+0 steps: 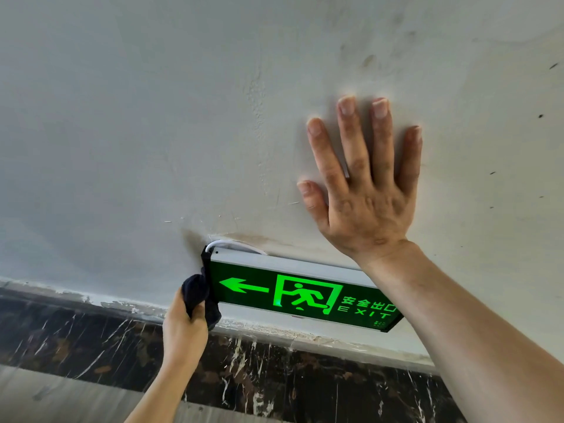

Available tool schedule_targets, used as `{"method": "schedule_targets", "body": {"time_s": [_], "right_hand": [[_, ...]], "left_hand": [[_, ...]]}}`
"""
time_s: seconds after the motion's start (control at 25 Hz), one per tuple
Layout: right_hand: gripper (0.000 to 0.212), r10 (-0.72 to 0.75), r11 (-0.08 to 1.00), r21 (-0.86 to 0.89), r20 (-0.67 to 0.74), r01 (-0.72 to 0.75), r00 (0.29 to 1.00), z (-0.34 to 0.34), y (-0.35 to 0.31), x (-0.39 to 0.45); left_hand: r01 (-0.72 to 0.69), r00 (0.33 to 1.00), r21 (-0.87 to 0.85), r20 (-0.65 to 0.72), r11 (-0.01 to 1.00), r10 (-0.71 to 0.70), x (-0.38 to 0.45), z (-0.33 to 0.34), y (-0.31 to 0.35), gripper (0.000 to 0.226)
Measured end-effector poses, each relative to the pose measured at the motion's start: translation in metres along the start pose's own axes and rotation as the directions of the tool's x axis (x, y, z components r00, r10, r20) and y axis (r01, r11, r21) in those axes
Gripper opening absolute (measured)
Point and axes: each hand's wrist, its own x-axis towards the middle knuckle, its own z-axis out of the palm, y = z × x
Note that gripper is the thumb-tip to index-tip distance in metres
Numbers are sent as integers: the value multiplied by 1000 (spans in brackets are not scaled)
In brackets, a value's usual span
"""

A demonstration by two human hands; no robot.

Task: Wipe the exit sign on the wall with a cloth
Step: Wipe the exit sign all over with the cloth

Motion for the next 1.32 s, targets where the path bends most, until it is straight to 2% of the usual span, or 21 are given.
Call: {"method": "schedule_targets", "body": {"time_s": [0.44,0.64,0.76,0.84,1.0,1.16,1.32], "right_hand": [[63,-4,1000,-11,-22,4,1000,2,0,0],[63,-4,1000,-15,-11,4,1000,2,-1,0],[63,-2,1000,-16,-10,2,1000,1,0,0],[62,-3,1000,-23,-9,3,1000,1,0,0],[63,6,1000,3,19,-6,1000,-1,-1,2],[65,-11,1000,30,101,8,995,-8,1,1],[65,-20,993,120,266,-12,964,-26,1,8]], "left_hand": [[89,994,65,50,994,-92,-2,4,-8,39],[186,982,-18,36,982,-185,-13,12,-11,34],[223,973,-12,60,975,-221,-22,17,-16,31],[242,965,36,92,970,-244,-30,20,-20,27],[264,925,91,260,960,-279,-48,23,-20,19],[365,887,-109,342,925,-309,-65,14,-2,16],[550,802,-347,472,759,-366,-83,0,17,26]]}}
